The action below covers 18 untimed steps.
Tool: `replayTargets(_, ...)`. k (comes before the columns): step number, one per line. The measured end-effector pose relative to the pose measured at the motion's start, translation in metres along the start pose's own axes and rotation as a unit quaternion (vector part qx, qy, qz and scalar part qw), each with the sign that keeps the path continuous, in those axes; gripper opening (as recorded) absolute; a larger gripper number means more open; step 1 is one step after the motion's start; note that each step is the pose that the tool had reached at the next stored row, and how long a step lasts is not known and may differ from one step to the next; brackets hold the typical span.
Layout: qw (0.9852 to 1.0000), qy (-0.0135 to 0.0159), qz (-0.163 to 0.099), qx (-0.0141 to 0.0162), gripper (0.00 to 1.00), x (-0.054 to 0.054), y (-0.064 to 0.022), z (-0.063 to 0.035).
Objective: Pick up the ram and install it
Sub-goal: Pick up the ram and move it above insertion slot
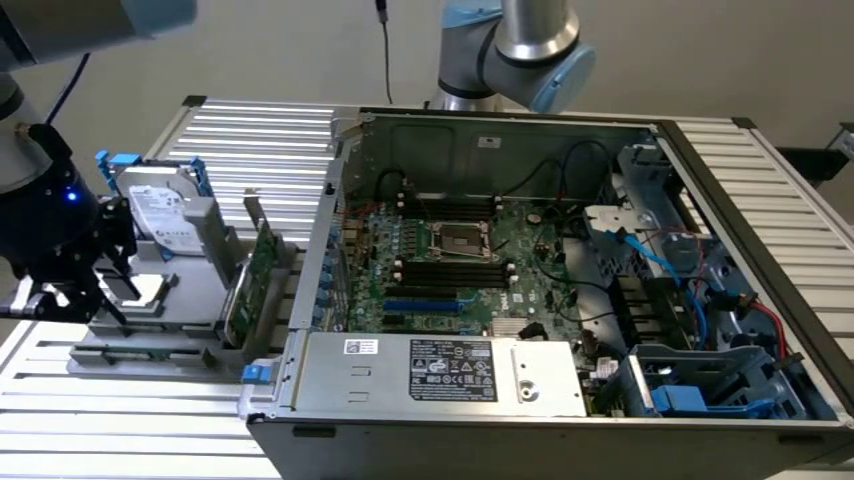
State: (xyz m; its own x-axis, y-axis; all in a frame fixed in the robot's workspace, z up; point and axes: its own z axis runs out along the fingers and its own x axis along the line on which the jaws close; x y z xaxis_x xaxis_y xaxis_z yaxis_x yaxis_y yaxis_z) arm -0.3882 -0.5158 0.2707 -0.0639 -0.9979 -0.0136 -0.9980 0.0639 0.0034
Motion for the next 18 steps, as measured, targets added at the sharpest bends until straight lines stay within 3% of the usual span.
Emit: replayTargets(18,0.9997,0.0001,-0.026,-0.0004,0.36,0.007,-0.0004,0.0327)
